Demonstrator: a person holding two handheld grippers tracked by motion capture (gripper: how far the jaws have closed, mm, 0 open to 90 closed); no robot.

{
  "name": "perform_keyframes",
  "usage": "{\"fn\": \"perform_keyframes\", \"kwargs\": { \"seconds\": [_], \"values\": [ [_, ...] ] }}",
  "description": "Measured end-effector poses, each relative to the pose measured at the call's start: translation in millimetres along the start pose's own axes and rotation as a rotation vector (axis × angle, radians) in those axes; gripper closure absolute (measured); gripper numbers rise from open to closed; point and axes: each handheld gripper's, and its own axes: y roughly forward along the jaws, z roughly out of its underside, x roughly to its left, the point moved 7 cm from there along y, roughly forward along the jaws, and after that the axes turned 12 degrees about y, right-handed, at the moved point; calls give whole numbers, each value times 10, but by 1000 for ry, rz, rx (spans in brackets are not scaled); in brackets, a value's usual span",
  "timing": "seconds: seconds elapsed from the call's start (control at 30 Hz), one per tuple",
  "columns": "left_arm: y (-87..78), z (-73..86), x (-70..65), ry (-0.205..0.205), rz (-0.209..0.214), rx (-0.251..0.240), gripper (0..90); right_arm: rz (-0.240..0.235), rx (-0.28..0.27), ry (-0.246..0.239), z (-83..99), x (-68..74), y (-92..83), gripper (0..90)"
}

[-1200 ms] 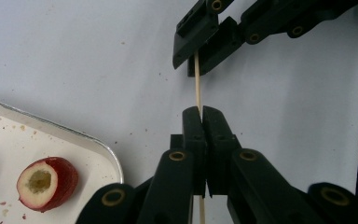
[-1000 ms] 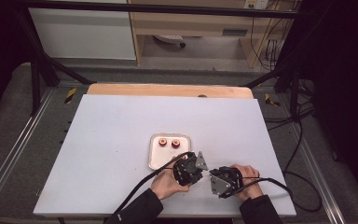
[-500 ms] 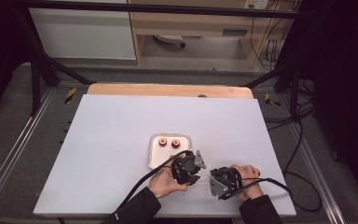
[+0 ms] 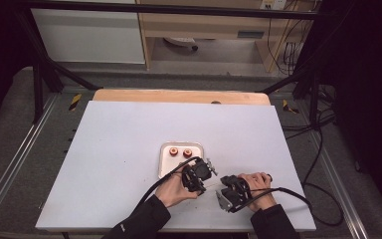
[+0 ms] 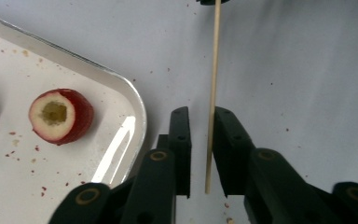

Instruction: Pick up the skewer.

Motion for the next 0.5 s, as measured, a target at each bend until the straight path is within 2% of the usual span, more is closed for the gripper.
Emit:
{"fn": "perform_keyframes", "kwargs": {
  "seconds": [0.17, 0.5],
  "values": [
    [21, -23, -13, -1, 16, 9, 874, 4, 1, -17, -25, -4, -4, 892],
    [45, -20, -39, 16, -5, 36, 886, 10, -2, -11, -33, 16, 0, 889]
  ]
}}
